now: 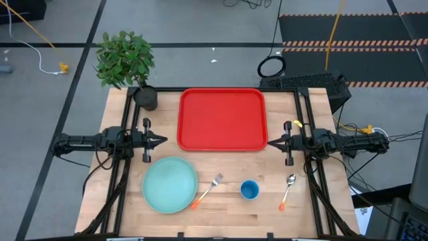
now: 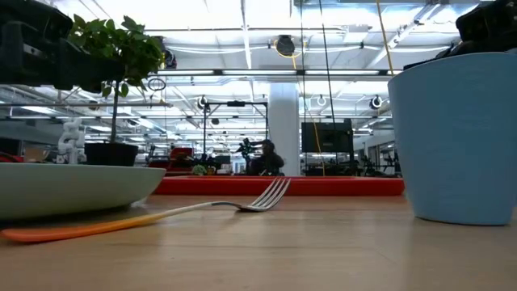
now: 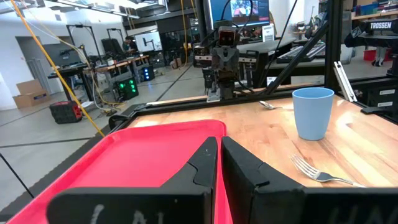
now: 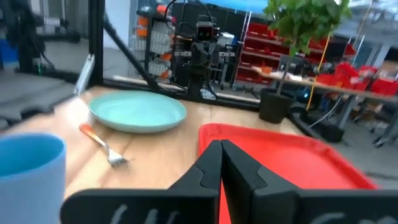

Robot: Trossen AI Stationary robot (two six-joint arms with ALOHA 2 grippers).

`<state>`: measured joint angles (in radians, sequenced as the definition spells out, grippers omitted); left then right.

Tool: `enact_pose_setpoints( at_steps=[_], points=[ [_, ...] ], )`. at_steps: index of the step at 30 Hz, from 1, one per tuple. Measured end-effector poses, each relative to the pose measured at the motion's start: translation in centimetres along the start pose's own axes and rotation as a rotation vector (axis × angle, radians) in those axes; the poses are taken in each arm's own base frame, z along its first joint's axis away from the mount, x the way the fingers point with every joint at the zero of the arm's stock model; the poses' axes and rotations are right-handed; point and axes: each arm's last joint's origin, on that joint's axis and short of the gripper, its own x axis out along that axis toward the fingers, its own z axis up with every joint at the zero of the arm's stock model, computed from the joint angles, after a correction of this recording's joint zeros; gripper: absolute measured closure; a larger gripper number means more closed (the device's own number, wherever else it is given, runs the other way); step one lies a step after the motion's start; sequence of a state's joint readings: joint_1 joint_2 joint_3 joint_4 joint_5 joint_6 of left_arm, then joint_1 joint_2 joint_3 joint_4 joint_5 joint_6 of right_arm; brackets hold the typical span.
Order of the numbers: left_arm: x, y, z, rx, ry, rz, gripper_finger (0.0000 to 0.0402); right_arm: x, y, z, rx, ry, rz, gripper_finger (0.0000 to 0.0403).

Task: Pick and place plate/cup/fork/spoon on tray
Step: Put the blue cup on the top right of the orange serving tray

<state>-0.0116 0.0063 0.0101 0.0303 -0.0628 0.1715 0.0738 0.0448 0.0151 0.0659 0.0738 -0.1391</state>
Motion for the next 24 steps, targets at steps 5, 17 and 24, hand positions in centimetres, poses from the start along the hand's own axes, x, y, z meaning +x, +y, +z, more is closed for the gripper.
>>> enact_pose_setpoints(
  at_steps=[5, 17, 24],
  points=[
    [0.0, 0.0, 0.0, 0.000, 0.000, 0.000, 0.0376, 0.0, 0.2, 1.1, 0.064, -0.125, 0.106, 0.0403],
    [0.0, 0.0, 0.0, 0.000, 0.000, 0.008, 0.0376, 1.0, -0.3, 6.8, 0.144, -0.118, 0.186, 0.0403],
    [0.0, 0.0, 0.0, 0.000, -0.004, 0.010, 0.0376, 3.0, -0.8, 13.3, 0.152, -0.072, 0.243, 0.0403]
  ],
)
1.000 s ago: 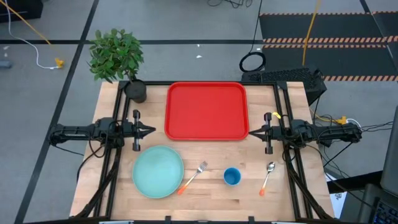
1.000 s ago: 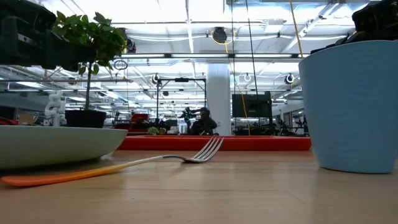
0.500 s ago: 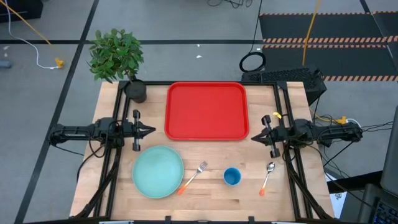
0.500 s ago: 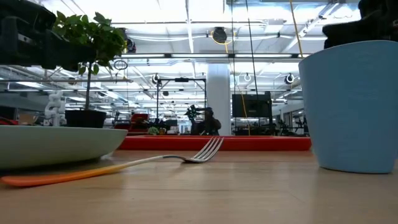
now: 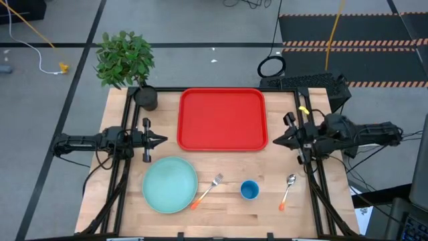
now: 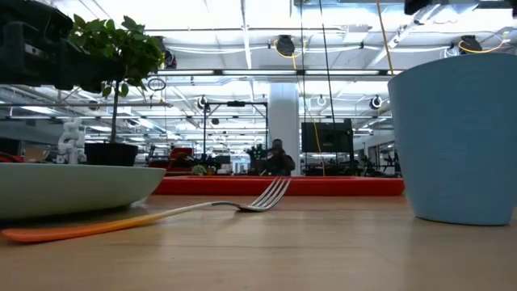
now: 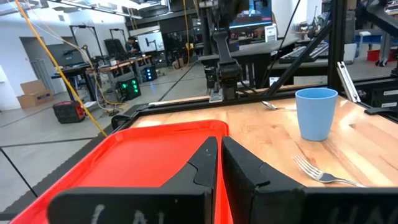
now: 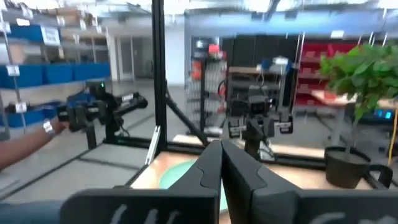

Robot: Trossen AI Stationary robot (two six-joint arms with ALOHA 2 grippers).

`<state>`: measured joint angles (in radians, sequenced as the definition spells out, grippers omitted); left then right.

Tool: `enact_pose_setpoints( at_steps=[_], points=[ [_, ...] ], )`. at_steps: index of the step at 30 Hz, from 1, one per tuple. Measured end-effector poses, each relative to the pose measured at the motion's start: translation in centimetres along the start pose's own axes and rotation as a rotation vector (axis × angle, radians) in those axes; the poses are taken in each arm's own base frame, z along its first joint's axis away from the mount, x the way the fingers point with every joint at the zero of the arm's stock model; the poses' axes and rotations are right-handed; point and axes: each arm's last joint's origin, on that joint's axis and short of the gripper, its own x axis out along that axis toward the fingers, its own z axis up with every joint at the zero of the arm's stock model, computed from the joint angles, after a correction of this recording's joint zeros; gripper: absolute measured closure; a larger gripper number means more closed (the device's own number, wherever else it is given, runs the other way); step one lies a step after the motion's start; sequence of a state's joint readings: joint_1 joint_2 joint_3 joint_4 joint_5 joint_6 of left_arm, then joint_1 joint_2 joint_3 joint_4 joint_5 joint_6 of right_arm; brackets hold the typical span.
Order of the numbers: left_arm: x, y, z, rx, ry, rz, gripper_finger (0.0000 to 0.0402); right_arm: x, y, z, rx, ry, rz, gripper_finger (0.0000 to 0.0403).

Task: Pick and place plate/cup/fork/spoon on tray
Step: Put the blue cup on the top right of the orange serving tray

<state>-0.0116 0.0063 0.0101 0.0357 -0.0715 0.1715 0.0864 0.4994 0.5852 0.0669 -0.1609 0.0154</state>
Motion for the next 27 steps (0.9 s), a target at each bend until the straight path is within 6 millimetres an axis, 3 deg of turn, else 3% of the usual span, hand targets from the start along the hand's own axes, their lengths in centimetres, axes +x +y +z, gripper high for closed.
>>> enact_pose_setpoints(
  at_steps=[8, 18, 22, 27],
  points=[
    [0.0, 0.0, 0.0, 0.000, -0.003, 0.001, 0.0376, 4.0, 0.8, 4.6, 0.066, 0.149, 0.044, 0.0403],
    [0.0, 0.0, 0.0, 0.000, -0.004, 0.002, 0.0376, 7.4, 3.3, 7.7, 0.076, 0.365, -0.030, 0.0403],
    [0.0, 0.0, 0.2, -0.018, -0.021, 0.004, 0.0376, 8.3, 4.8, 8.1, 0.091, 0.413, -0.031, 0.0403],
    [0.0, 0.1, 0.5, -0.102, -0.051, 0.007, 0.0376, 9.1, 7.1, 7.3, 0.102, 0.527, -0.050, 0.0403]
  ],
)
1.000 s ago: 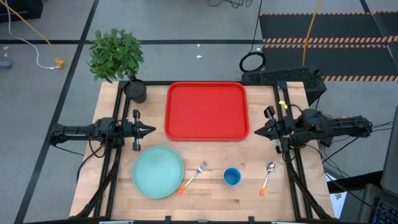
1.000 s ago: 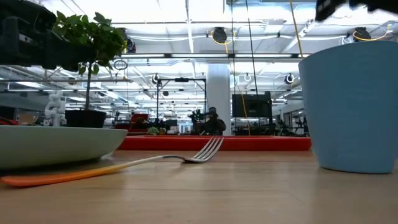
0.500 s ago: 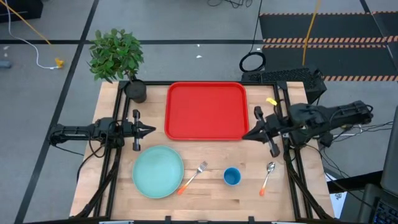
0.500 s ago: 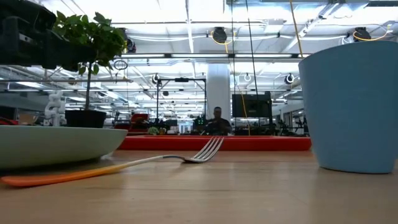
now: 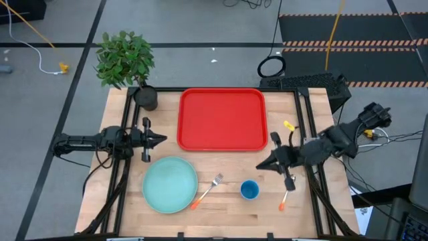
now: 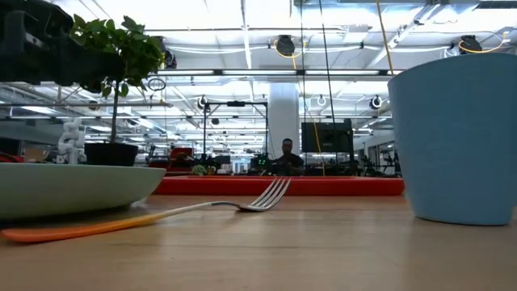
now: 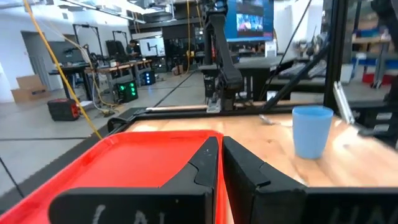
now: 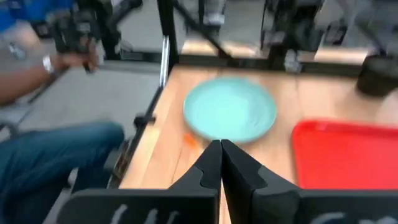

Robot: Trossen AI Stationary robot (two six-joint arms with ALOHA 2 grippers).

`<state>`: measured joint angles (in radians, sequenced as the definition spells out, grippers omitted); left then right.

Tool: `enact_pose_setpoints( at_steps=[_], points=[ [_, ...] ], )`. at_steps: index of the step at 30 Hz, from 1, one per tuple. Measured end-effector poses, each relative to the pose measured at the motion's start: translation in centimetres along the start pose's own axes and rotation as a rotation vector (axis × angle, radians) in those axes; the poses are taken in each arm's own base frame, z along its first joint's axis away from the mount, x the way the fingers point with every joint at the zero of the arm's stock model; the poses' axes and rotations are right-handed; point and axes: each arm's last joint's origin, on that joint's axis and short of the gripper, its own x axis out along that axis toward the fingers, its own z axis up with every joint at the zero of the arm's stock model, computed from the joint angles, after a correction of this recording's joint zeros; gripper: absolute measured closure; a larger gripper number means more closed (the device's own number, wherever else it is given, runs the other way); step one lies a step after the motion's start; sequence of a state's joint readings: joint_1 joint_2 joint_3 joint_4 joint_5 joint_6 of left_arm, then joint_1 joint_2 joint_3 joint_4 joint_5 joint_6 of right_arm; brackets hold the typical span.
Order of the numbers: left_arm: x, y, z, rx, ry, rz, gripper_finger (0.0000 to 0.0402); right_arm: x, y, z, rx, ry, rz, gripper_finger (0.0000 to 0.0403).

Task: Pick and place plate/cup/fork/spoon on tray
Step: Put the blue cup on the top right of the orange serving tray

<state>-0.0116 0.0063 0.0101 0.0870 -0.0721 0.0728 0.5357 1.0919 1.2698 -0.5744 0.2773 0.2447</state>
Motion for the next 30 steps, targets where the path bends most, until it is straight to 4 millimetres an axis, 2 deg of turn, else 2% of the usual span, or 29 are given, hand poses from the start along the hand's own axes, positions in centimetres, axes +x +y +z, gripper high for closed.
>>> enact_pose_setpoints(
  at_steps=[4, 10, 16, 24, 30],
  points=[
    [0.0, 0.0, 0.4, -0.099, -0.040, -0.003, 0.0376, 1.0, 1.5, -0.9, 0.030, 0.106, 0.013, 0.0395],
    [0.0, 0.0, 0.4, -0.140, -0.043, -0.013, 0.0376, 3.2, 2.9, -2.9, 0.033, 0.276, -0.013, 0.0361],
    [0.1, -0.3, -0.7, -0.268, 0.087, -0.041, 0.0376, 5.9, 3.5, -4.7, -0.004, 0.418, -0.069, 0.0317],
    [0.7, -1.1, -1.3, -0.201, 0.164, -0.122, 0.0376, 9.1, 4.0, -6.6, -0.043, 0.574, -0.026, 0.0255],
    [1.3, -1.3, -0.7, -0.171, 0.094, -0.129, 0.0376, 10.8, 4.4, -7.8, -0.073, 0.654, 0.009, 0.0246]
  ],
)
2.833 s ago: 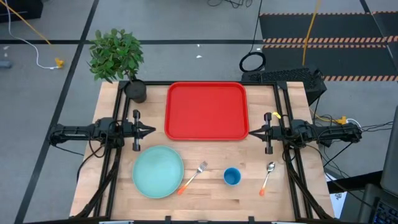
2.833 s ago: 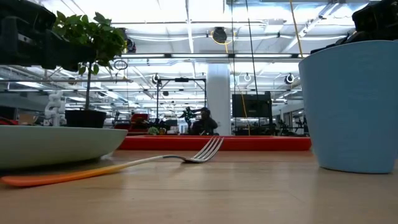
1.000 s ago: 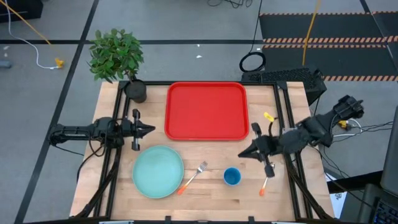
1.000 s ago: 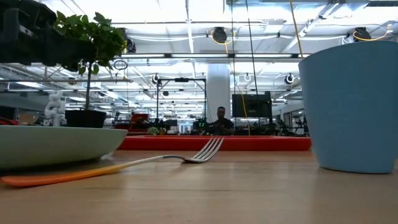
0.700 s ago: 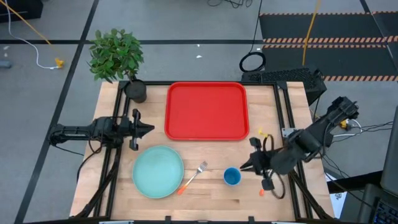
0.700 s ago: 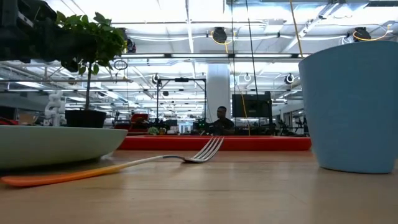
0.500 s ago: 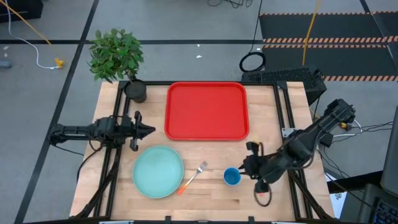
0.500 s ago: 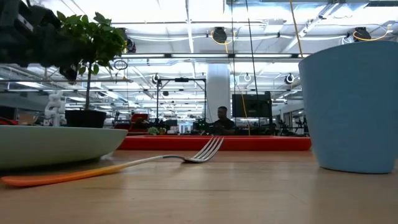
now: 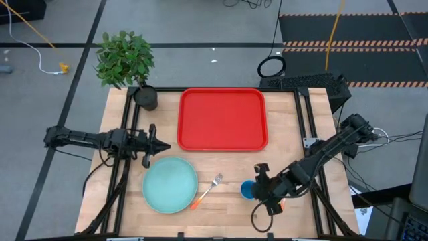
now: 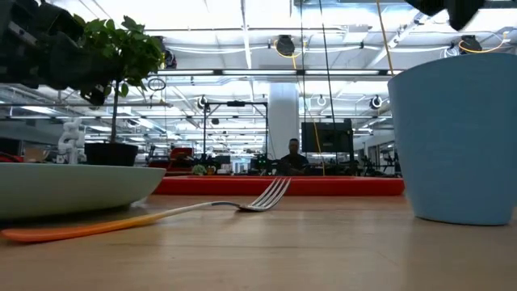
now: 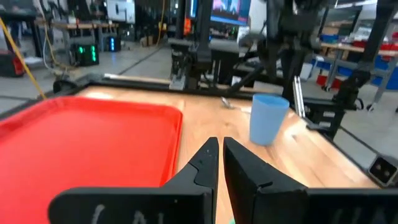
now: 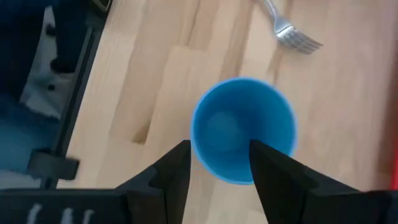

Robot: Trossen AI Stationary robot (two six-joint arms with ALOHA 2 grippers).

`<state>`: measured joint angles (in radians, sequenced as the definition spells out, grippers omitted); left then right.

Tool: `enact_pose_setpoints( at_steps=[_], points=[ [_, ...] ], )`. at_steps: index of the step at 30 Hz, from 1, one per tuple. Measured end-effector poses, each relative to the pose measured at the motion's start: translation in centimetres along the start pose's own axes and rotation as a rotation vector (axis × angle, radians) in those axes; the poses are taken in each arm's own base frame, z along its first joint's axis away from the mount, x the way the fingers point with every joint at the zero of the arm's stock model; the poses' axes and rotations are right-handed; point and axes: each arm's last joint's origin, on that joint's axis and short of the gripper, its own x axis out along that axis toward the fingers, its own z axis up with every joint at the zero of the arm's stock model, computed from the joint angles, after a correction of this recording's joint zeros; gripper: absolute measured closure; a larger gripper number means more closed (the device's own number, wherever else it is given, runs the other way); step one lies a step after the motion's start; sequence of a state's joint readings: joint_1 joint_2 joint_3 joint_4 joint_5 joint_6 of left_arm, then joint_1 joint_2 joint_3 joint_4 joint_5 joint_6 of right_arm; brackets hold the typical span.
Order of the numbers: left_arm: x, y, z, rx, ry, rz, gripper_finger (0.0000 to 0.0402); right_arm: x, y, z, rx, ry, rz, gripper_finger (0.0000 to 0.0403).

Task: Pick and place plate/cup/fork/spoon on tray
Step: Put the blue cup on the top right of the orange serving tray

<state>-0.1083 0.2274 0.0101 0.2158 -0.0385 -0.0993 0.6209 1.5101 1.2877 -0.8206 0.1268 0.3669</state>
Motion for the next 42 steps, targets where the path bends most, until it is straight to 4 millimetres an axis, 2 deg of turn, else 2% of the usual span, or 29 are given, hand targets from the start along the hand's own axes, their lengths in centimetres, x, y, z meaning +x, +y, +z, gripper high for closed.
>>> enact_pose_setpoints(
  at_steps=[7, 16, 25, 34, 42],
  points=[
    [0.7, -0.5, 0.8, 0.007, -0.019, -0.014, 0.0376, 0.8, 0.2, 0.2, -0.036, 0.007, 0.002, 0.0247],
    [2.5, -2.0, 5.2, 0.012, -0.026, -0.048, 0.0376, 1.9, 0.2, -0.6, -0.039, 0.016, 0.049, 0.0248],
    [5.7, -4.1, 8.4, 0.050, 0.034, -0.071, 0.0376, 3.0, 0.0, -1.4, -0.048, 0.033, 0.046, 0.0251],
    [10.4, -7.1, 11.4, 0.150, 0.242, -0.042, 0.0376, 3.8, -0.2, -2.3, -0.060, 0.052, 0.039, 0.0303],
    [13.9, -9.7, 12.7, 0.209, 0.391, -0.058, 0.0376, 4.3, -0.2, -2.4, -0.093, 0.026, 0.048, 0.0359]
  ],
)
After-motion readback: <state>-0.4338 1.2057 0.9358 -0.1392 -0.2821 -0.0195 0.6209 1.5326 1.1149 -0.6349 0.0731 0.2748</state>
